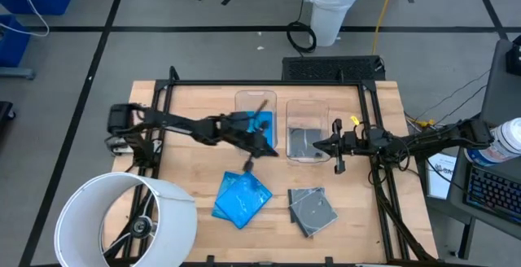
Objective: Pick & place jewel cases by type
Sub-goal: Put the black CD case into the right transparent bin
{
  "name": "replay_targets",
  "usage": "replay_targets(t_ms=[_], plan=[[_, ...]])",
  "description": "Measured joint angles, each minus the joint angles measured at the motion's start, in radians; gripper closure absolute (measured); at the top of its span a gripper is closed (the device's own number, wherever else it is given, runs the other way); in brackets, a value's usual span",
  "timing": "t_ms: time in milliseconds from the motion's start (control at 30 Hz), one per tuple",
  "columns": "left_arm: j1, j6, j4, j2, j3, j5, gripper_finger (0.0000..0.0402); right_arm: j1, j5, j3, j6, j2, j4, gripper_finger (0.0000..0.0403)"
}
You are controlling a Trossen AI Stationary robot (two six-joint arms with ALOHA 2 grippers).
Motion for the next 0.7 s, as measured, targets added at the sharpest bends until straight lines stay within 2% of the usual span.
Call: replay_targets(t_ms=[267, 500, 700], plan=[[-0.078, 0.031, -0.078, 0.151, 0.228, 0.005, 0.0398, 0.013, -0.001, -0.022, 0.045, 0.000, -0.042, 0.0399], [-0.147, 0.075, -0.074, 0.273, 0.310, -0.001, 0.0397, 0.013, 0.001, -0.054, 0.115, 0.001, 0.018, 0.0399], [-0.231, 0.239, -0.074, 0.369, 0.339, -0.030, 0.0396, 0.015, 0.001, -0.056, 0.130, 0.000, 0.022, 0.0399]])
